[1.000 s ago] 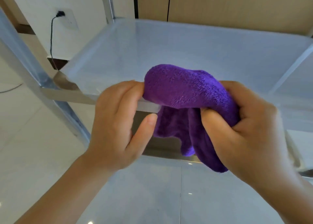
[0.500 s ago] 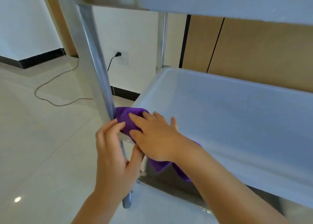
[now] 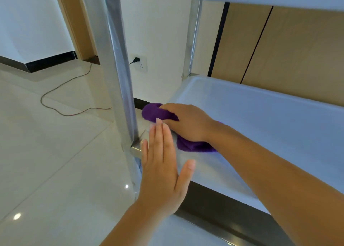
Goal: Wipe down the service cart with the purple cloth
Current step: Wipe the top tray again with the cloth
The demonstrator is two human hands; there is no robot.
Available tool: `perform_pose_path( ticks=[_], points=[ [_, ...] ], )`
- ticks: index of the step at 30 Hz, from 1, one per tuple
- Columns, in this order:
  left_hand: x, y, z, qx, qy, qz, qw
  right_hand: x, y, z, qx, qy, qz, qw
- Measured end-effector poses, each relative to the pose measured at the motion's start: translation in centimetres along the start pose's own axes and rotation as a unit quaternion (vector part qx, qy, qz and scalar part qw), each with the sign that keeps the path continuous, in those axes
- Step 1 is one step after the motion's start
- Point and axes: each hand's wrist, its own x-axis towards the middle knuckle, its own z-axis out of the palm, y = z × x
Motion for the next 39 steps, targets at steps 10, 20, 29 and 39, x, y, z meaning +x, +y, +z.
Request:
perform_pose_path(
  ticks=[10, 20, 29, 39],
  points=[
    [1.3, 1.7, 0.2, -0.084, 0.009, -0.095, 0.992, -10.2, -1.4, 0.6, -0.059, 0.043, -0.066, 0.995],
    [1.8, 1.5, 0.9, 0.170, -0.048, -0.099, 0.979, -4.0, 4.4, -1.6, -0.138, 0.041, 0.045, 0.989],
    [2.5, 1.6, 0.9, 0.195, -0.083, -0.126, 0.969, -3.1, 6.2, -1.4, -0.088, 0.079, 0.088, 0.989],
    [3.9, 3.9, 0.8, 0.180, -0.152, -0.200, 0.951, -13.9, 2.0, 0.9, -0.149, 0.148, 0.013, 0.978]
  ],
)
